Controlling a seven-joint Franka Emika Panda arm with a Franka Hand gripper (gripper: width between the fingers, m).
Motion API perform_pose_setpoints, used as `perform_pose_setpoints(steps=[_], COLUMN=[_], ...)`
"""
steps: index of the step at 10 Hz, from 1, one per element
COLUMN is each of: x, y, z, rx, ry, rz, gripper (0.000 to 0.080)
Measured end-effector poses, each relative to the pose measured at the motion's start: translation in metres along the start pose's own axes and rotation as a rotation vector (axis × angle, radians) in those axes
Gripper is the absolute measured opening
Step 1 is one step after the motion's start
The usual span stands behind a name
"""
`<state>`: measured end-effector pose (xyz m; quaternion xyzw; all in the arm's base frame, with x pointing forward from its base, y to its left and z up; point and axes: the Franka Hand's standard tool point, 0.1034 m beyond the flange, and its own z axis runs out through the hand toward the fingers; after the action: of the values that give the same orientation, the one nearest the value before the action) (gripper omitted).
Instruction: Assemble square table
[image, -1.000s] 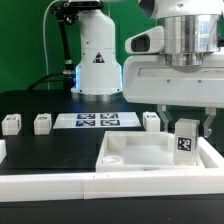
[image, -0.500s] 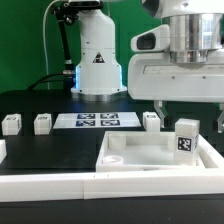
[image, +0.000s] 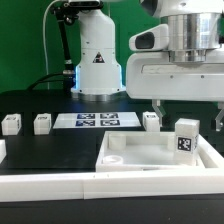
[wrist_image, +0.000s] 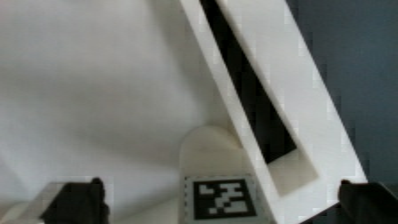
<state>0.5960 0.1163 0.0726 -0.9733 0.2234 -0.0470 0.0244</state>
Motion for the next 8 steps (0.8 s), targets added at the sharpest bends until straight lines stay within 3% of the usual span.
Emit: perform_pose_setpoints(steps=[2, 4, 8], x=[-0.011, -0.009, -0.011], y=[0.007, 0.026, 0.026], z=[-0.011, -0.010, -0.008], rx=[0.004, 0.016, 0.016], ry=[-0.004, -0.010, -0.011], rz=[-0.158, -0.324, -0.290], gripper=[0.0649, 0.0649, 0.0649])
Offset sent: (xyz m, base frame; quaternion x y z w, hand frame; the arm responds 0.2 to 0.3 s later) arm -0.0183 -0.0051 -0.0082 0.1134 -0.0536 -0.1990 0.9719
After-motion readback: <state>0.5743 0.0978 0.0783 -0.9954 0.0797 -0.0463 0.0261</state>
